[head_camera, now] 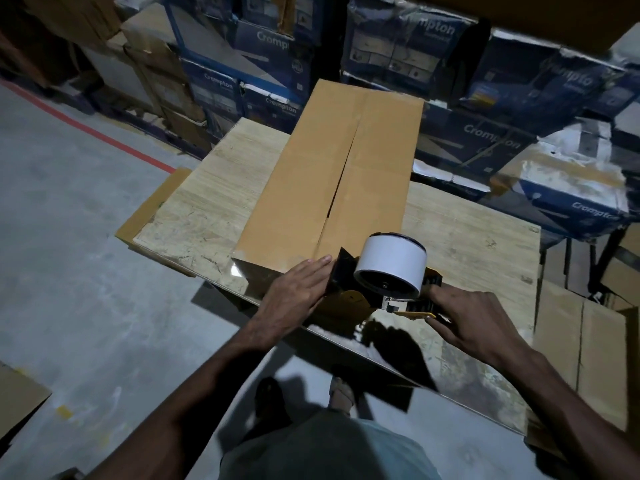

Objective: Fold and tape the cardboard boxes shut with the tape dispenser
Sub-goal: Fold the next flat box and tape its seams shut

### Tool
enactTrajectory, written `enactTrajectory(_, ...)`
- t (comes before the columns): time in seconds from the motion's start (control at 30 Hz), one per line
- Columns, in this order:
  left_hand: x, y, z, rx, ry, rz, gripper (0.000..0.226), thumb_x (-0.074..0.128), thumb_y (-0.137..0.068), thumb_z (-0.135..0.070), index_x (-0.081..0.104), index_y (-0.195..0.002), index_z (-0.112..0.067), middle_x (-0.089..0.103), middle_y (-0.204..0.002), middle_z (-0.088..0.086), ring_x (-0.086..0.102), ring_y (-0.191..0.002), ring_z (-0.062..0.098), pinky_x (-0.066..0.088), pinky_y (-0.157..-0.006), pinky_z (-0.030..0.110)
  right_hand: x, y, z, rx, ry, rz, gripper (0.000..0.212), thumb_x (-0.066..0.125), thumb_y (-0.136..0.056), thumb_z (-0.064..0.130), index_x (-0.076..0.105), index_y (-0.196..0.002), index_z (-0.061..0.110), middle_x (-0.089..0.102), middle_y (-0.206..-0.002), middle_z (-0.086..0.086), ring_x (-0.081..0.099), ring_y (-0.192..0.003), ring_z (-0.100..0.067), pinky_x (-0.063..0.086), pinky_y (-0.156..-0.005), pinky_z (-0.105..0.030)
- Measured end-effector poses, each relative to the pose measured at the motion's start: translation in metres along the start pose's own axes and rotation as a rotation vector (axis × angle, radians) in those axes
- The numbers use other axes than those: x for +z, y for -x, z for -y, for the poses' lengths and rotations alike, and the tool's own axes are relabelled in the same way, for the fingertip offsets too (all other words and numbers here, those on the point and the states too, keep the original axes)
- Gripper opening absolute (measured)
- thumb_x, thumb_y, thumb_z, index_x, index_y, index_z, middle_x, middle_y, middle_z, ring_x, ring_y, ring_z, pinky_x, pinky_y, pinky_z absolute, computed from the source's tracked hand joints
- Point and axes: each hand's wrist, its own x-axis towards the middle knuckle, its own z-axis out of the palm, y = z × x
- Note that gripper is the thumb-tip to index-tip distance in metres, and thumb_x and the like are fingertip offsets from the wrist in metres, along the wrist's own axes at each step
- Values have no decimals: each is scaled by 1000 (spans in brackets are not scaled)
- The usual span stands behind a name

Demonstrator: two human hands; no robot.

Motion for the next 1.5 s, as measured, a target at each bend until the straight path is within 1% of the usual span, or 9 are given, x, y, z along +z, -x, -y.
enactTrajectory(0.2, 4, 1, 6, 27, 67, -13, 78, 78, -87, -5, 42, -155, -14, 43, -160, 5, 42, -148, 20, 34, -122, 40, -10, 22, -8, 35, 14, -15, 31, 47, -87, 42, 52, -115, 31, 69, -80, 8, 64, -52, -19, 30, -43, -23)
enactTrajectory(0.43, 7, 4, 9, 45, 89, 8, 77, 76, -91, -6, 40, -159, -17, 39, -164, 4, 37, -151, 19, 39, -120, 43, -3, 50, -24, 92, 65, -2, 31, 54, -85, 41, 52, -114, 29, 68, -74, 4, 61, -47, -21, 22, -45, -20)
enactTrajectory(0.53, 9, 5, 7, 35, 60, 12, 66, 64, -102, -20, 35, -161, -19, 34, -166, 4, 31, -154, 19, 36, -121, 45, 5, 49, -24, 96, 43, -12, 29, 49, -86, 41, 51, -112, 29, 67, -73, 4, 60, -46, -22, 15, -45, -18)
enactTrajectory(0.7, 10, -8, -16, 121, -99, 78, 59, 34, -108, -41, 25, -161, -16, 25, -167, 10, 16, -157, 25, 11, -127, 44, 12, 53, -31, 75, 18, -43, 30, 49, -85, 41, 51, -112, 28, 67, -74, 3, 62, -49, -23, 28, -43, -24)
enactTrajectory(0.9, 17, -26, -64, 67, -21, 99, 61, 85, -83, -28, 60, -137, -14, 35, -156, 12, 32, -149, 19, 17, -125, 39, 13, 53, -35, 62, 3, -47, 34, 48, -86, 43, 52, -116, 27, 68, -78, 2, 63, -51, -24, 35, -41, -28)
enactTrajectory(1.0, 16, -25, -60, 72, -64, 164, 62, 93, -72, -20, 70, -129, -10, 52, -151, 15, 46, -144, 22, 26, -121, 42, 9, 52, -36, 55, 10, -36, 36, 47, -86, 42, 51, -119, 28, 68, -78, 3, 63, -51, -23, 30, -44, -24)
enactTrajectory(1.23, 19, -22, -55, 78, -8, 55, 88, 66, -76, 1, 29, -156, -6, 34, -161, 12, 40, -147, 23, 31, -120, 43, -6, 81, -58, 57, 63, 24, 30, 46, -89, 47, 52, -112, 28, 70, -77, 3, 60, -44, -21, 39, -36, -28)
enactTrajectory(1.4, 20, -22, -58, 74, 43, 49, 90, 64, -76, 4, 29, -158, -7, 35, -162, 11, 34, -150, 21, 25, -126, 40, -10, 113, -70, 99, 58, -22, 24, 48, -84, 42, 47, -104, 29, 67, -71, 1, 59, -42, -22, 38, -36, -28)
enactTrajectory(1.5, 21, -22, -59, 75, 99, 3, 68, 52, -90, -4, 36, -156, -6, 39, -160, 12, 39, -148, 24, 25, -124, 40, 12, 115, -73, 80, 54, -20, 29, 48, -86, 42, 51, -111, 26, 70, -80, -2, 61, -46, -24, 39, -36, -29)
